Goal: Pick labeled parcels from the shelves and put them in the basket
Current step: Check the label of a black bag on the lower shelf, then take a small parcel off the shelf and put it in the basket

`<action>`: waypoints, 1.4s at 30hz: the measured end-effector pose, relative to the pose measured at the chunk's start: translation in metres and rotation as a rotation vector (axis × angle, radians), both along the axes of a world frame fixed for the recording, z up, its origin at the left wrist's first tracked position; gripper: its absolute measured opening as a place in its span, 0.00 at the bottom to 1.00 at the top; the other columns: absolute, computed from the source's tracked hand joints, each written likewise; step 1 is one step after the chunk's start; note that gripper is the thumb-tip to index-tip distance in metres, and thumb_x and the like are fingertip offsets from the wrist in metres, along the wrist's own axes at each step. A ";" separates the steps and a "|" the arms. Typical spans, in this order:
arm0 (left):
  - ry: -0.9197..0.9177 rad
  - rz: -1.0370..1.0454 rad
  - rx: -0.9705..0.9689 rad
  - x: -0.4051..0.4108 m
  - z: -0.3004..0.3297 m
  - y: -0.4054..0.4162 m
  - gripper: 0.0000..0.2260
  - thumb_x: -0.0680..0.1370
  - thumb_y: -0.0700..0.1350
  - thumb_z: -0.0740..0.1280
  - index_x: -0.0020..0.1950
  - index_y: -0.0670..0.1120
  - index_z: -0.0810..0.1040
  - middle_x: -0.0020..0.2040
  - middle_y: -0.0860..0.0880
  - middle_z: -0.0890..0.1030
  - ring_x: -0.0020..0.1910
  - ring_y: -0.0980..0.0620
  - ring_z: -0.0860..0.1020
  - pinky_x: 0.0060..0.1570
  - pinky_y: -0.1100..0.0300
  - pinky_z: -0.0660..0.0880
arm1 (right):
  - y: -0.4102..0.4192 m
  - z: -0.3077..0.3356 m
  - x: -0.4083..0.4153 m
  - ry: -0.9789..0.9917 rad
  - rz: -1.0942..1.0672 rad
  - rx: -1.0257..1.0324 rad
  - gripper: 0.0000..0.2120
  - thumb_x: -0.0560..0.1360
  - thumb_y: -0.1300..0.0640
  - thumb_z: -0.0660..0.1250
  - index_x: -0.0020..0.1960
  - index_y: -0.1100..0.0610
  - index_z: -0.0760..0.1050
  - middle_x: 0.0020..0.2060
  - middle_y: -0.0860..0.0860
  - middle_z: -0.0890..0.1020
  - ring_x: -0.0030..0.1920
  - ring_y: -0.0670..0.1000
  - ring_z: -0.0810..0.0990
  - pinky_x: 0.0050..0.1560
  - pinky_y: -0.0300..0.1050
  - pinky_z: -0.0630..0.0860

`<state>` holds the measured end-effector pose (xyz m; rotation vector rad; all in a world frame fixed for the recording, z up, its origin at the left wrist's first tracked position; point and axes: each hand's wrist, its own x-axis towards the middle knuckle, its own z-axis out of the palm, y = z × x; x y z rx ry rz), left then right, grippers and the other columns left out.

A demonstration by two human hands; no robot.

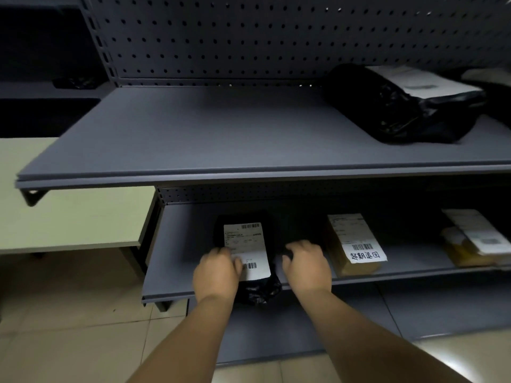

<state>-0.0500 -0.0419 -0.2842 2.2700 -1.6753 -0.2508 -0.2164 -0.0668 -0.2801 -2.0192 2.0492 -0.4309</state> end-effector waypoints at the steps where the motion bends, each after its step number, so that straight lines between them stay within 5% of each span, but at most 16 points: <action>1: -0.033 -0.037 -0.005 -0.004 0.003 0.003 0.12 0.78 0.51 0.61 0.54 0.46 0.78 0.51 0.47 0.79 0.51 0.47 0.75 0.42 0.56 0.71 | 0.004 0.003 -0.003 0.019 0.009 -0.011 0.16 0.77 0.52 0.61 0.64 0.52 0.74 0.60 0.50 0.76 0.61 0.52 0.71 0.56 0.46 0.70; 10: -0.179 -0.164 -0.038 -0.056 0.012 0.016 0.14 0.78 0.55 0.59 0.55 0.49 0.77 0.53 0.49 0.80 0.52 0.48 0.76 0.46 0.57 0.71 | 0.027 0.016 -0.060 0.043 -0.003 -0.081 0.15 0.78 0.51 0.61 0.63 0.52 0.74 0.59 0.49 0.76 0.60 0.50 0.71 0.58 0.44 0.70; 28: -0.217 -0.060 -0.079 -0.235 0.022 0.044 0.13 0.78 0.56 0.59 0.51 0.48 0.77 0.49 0.50 0.79 0.49 0.50 0.76 0.44 0.58 0.70 | 0.044 0.033 -0.249 0.120 0.117 -0.130 0.13 0.77 0.54 0.61 0.60 0.52 0.75 0.57 0.49 0.77 0.57 0.51 0.73 0.55 0.44 0.71; 38: -0.175 0.018 -0.075 -0.267 0.019 0.052 0.13 0.78 0.55 0.60 0.48 0.47 0.77 0.46 0.49 0.79 0.46 0.50 0.76 0.38 0.59 0.66 | 0.043 0.020 -0.283 -0.010 0.073 -0.068 0.16 0.77 0.53 0.62 0.64 0.52 0.74 0.60 0.49 0.76 0.62 0.50 0.71 0.57 0.44 0.73; 42: 0.025 0.120 -0.013 -0.268 0.014 0.044 0.15 0.79 0.54 0.61 0.55 0.44 0.77 0.50 0.47 0.80 0.47 0.47 0.78 0.36 0.58 0.68 | 0.033 0.013 -0.278 -0.118 -0.018 0.010 0.16 0.77 0.52 0.63 0.64 0.52 0.74 0.61 0.49 0.76 0.61 0.51 0.72 0.52 0.45 0.75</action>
